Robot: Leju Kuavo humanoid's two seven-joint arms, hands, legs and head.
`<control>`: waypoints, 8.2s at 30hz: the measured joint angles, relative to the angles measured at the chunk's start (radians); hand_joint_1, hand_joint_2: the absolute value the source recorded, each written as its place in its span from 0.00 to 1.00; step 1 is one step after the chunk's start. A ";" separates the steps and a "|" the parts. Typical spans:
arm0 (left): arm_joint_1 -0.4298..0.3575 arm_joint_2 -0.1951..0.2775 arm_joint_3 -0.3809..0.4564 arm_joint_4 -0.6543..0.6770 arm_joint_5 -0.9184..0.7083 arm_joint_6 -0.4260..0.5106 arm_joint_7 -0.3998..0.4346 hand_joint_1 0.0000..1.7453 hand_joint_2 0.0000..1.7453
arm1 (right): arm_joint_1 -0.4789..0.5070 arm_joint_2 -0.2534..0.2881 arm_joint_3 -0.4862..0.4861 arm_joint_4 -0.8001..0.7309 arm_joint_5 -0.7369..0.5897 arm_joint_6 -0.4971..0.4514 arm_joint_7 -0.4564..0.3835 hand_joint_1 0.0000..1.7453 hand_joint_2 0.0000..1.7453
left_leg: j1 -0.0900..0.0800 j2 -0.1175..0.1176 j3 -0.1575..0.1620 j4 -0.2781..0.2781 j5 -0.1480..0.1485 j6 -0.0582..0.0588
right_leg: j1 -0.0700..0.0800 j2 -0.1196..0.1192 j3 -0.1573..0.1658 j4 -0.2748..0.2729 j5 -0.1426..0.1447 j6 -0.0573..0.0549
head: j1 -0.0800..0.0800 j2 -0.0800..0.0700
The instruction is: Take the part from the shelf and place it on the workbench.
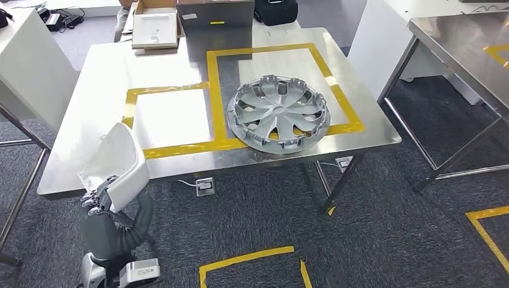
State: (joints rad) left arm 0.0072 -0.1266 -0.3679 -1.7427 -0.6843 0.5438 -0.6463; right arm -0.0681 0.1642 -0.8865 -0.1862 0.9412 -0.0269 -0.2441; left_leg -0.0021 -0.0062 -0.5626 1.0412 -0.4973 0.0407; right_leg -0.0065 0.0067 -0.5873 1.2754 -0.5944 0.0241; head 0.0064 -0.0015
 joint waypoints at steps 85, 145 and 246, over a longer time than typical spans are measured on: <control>-0.183 0.019 -0.104 0.361 -0.817 0.156 0.449 0.00 0.00 | -0.001 0.015 -0.017 0.001 0.042 0.008 0.004 0.00 0.00 | -0.004 -0.001 -0.019 -0.003 0.013 -0.038 | -0.002 0.000 -0.012 -0.238 0.119 -0.023 | 0.000 0.000; -0.097 0.036 -0.081 0.351 -0.822 0.148 0.484 0.00 0.00 | 0.001 0.013 -0.026 0.001 0.092 -0.002 0.068 0.00 0.00 | 0.020 0.004 -0.008 0.145 -0.011 -0.088 | -0.017 -0.016 -0.074 -0.260 0.195 -0.022 | 0.005 0.000; -0.072 0.003 0.216 1.307 0.285 -0.046 0.236 0.00 0.00 | 0.062 -0.004 0.136 -0.039 -0.202 0.028 0.105 0.00 0.00 | 0.000 0.011 -0.047 -0.023 0.070 -0.047 | 0.005 -0.016 0.035 -0.260 0.108 -0.025 | 0.005 0.000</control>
State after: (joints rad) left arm -0.0647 -0.1239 -0.1516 -0.4356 -0.3996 0.4980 -0.4102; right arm -0.0064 0.1602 -0.7509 -0.2249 0.7394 0.0011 -0.1393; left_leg -0.0026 0.0050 -0.6094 1.0179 -0.4272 -0.0064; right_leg -0.0016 -0.0098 -0.5527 1.0156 -0.4867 -0.0012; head 0.0111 -0.0015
